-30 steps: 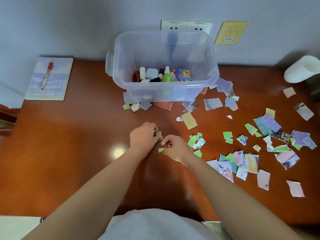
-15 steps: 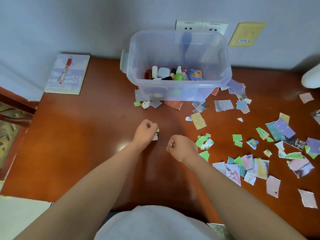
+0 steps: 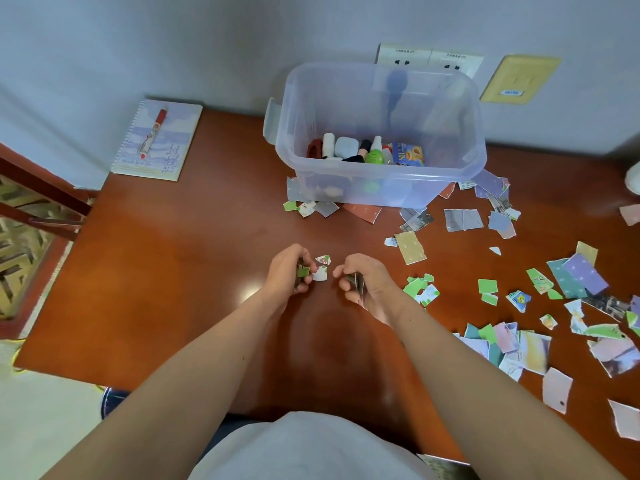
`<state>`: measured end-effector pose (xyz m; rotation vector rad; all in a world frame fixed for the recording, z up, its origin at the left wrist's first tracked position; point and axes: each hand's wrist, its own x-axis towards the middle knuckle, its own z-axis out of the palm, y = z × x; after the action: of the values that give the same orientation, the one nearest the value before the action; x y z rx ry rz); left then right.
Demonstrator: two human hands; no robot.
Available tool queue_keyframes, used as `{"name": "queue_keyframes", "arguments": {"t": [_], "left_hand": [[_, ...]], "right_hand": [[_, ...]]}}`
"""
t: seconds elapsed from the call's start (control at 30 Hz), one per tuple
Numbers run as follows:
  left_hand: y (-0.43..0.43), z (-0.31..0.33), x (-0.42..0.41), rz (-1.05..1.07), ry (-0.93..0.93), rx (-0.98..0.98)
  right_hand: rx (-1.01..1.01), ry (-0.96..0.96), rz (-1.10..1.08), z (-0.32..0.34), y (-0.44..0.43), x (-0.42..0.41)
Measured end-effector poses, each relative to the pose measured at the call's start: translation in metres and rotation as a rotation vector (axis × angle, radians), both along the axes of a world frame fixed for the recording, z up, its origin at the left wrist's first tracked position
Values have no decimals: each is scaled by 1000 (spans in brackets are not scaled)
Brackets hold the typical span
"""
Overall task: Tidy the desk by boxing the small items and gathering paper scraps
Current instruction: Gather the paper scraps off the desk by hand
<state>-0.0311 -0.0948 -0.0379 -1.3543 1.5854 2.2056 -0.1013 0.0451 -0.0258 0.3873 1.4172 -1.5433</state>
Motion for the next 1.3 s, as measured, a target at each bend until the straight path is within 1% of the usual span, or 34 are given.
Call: {"name": "queue_keyframes", "arguments": {"t": [0.1,0.17,0.23,0.3,0.33,0.43,0.57,0.63,0.7,0.77,0.9,0.97,1.03,1.07,1.17,1.2,1.23,1.3], "left_hand": [[0,-6,-1,-36,-54,-103],[-1,-13,1,-150,-105,-293],[-2,-19,3,-306,-179,-519],[-2,-19,5,-450,-238,-673],[-2,-18,5,-514,-254,-737],[-2,-17,5,-617,-266,-861],[-3,-18,3,-657,-283,-894],[-3,-19,4,-670,-285,-902],[-2,-20,7,-620,-288,-900],[-2,-19,9,-526,-296,-858],[-4,-17,10,-373,-254,-664],[-5,-16,9,-262,-176,-511],[-6,-13,8,-147,-102,-325],[-6,-11,9,-101,-78,-242],[-9,-7,12,10,-27,-82],[-10,-6,14,34,-8,-45],[-11,-5,16,51,16,-11],[-12,0,22,84,78,68]], "right_hand": [[8,46,26,0,-6,-7],[84,126,77,-2,-11,-11],[226,297,186,-9,-16,-16],[407,532,342,-19,-20,-19],[480,613,417,-23,-22,-20],[597,718,552,-27,-26,-22],[651,824,671,-29,-30,-21],[661,855,687,-31,-32,-20],[675,886,685,-32,-35,-19],[702,925,690,-32,-37,-18],[777,984,733,-32,-40,-17],[803,953,775,-31,-40,-17],[768,857,766,-32,-41,-16],[691,768,699,-32,-41,-14],[301,327,279,-20,-42,-6],[183,205,178,-14,-42,-3],[81,120,123,-8,-41,0],[-81,39,93,2,-43,8]]}}
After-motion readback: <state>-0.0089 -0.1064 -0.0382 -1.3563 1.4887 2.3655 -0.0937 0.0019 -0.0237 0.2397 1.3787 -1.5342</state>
